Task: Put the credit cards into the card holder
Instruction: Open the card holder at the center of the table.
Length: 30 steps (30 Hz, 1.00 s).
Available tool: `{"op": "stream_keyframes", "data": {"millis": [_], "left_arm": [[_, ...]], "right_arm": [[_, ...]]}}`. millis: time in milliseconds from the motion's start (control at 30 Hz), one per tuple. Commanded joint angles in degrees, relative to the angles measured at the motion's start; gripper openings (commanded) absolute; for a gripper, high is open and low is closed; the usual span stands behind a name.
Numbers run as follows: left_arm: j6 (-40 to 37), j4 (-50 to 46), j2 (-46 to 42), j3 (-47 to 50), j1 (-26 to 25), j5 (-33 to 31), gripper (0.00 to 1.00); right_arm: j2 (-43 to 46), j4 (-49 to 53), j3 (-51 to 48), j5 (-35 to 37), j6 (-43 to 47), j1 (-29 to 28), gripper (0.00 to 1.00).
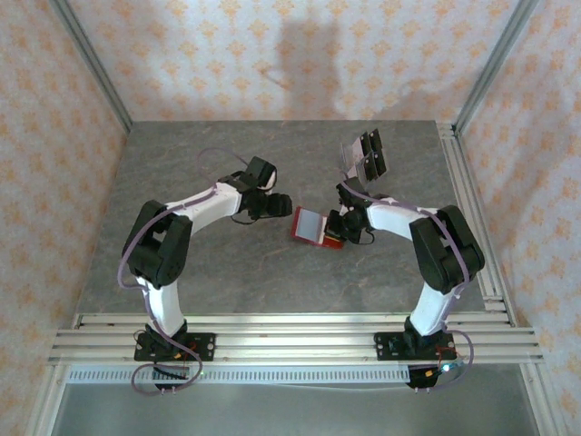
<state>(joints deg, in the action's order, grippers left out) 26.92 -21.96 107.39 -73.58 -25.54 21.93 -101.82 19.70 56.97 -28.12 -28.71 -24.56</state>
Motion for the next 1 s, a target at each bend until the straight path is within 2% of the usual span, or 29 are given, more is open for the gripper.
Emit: {"op": "stream_keyframes", "data": {"millis": [0, 433, 533, 700, 900, 967], "left_arm": [[1.25, 3.70, 1.65, -1.88, -0.77, 4.55, 0.66], [3.37, 7.41, 7.83, -3.70, -1.79, 7.57, 0.64], [5.89, 10.45, 7.43, -2.01, -1.72, 8.55, 0.58], [7.55, 14.82, 6.14, 0.29, -1.79, 9.42, 0.44], [8.89, 17.57, 6.28, 1.40, -1.78, 10.92, 0.38], [9.03, 18.09, 6.25, 1.67, -1.79, 11.10, 0.33]], "right_arm": [[-5.14, -0.22, -3.70, 6.13, -0.16, 0.47, 0.02], [-6.16, -1.30, -4.94, 6.41, -0.21, 0.67, 0.02], [-6.20, -1.17, -4.94, 6.47, -0.07, 0.74, 0.02], [-6.65, -1.24, -4.85, 6.57, 0.16, 0.78, 0.02], [-7.20, -1.29, -4.96, 6.63, 0.35, 0.78, 0.02], [-7.25, -1.36, -4.98, 6.62, 0.37, 0.81, 0.02]]}}
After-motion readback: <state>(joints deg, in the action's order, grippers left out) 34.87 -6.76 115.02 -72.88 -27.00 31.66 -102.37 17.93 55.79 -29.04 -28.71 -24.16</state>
